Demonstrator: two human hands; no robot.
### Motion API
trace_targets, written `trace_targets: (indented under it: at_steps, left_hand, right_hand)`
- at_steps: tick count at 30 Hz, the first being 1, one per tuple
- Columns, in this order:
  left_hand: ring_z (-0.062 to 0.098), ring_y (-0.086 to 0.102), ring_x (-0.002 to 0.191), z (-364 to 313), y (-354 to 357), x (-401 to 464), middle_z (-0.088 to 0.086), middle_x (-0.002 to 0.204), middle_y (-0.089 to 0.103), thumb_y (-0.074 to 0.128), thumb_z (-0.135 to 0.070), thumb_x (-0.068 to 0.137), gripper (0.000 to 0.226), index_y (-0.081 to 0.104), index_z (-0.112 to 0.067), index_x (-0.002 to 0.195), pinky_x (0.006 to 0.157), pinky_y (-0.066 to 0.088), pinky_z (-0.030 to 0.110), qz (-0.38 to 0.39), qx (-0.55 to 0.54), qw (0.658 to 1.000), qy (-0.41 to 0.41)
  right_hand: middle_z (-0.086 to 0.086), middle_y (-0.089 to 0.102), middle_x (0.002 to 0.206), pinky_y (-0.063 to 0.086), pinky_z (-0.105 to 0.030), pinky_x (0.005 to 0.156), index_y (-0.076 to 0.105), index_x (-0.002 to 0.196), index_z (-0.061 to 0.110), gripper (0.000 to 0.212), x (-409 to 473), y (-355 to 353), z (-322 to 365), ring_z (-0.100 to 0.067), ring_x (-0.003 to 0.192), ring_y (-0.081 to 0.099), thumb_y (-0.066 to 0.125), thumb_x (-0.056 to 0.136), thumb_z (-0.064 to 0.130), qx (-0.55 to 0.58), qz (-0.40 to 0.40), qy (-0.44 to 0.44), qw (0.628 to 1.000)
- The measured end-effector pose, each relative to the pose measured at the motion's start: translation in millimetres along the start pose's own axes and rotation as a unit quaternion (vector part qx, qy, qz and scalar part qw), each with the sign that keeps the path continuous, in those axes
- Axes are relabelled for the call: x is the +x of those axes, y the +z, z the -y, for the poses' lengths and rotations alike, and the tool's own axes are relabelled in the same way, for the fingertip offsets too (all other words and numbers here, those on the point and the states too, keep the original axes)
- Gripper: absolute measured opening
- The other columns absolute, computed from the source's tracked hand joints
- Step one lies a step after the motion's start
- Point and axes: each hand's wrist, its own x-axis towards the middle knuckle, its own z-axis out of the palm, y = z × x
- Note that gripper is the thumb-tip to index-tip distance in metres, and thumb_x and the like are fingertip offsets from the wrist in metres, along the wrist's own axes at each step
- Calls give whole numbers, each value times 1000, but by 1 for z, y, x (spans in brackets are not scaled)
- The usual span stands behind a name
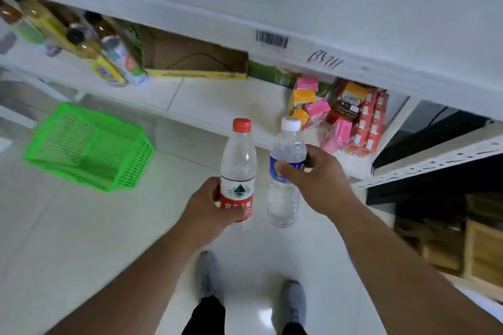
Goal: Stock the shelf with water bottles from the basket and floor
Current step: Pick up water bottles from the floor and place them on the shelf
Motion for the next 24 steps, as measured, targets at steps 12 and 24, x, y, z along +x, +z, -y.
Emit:
trace_targets:
  at_steps: [12,24]
  left_hand:
    - [6,73,90,-128,-71,-225,-3,103,76,85,-1,69,50,68,-21,112,67,53,13,-145,-80,979,121]
    - [4,72,91,-154,-117,-305,-11,101,76,88,-7,64,52,69,-26,108,71,51,11,-284,-122,935,173]
  right_hand:
    - [31,69,95,52,-23,75,65,99,52,27,-129,-65,220,5,87,65,73,74,57,2,46,-228,973]
    - [28,70,90,48,-15,67,67,97,47,19,-182,-39,327,6,83,66,76,80,46,11,124,-331,935]
